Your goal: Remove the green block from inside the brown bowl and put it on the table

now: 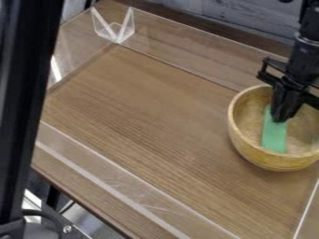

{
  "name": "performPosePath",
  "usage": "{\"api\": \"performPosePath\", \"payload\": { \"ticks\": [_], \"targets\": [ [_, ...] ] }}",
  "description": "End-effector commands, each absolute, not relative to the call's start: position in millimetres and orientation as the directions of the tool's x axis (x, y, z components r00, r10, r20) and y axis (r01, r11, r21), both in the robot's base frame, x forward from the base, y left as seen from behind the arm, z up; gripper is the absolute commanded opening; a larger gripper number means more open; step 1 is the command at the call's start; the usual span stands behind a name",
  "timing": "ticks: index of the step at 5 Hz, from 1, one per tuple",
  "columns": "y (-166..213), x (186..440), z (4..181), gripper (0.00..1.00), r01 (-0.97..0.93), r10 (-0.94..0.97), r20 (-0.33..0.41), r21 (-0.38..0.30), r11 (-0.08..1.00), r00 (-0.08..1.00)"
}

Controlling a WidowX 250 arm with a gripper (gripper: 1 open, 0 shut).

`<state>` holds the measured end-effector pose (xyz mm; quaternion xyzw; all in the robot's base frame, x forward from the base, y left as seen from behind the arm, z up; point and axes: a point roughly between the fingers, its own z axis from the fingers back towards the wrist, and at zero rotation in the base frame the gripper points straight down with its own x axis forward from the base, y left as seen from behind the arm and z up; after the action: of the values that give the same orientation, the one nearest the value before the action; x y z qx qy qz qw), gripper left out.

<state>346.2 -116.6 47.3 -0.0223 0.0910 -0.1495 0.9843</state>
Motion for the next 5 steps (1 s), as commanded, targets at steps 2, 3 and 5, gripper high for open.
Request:
{"api": "performPosePath", "payload": {
  "ticks": [2, 3, 5],
  "targets": [
    [-127, 351, 51.2, 0.00, 0.314, -0.323, -0.138, -0.085, 0.946, 0.936],
    [-130, 351, 45.8, 0.00, 0.320, -0.330, -0.145, -0.091, 0.943, 0.933],
    [-135, 349, 34.6, 0.00, 0.329, -0.342, -0.162, -0.103, 0.939, 0.926]
  ]
}}
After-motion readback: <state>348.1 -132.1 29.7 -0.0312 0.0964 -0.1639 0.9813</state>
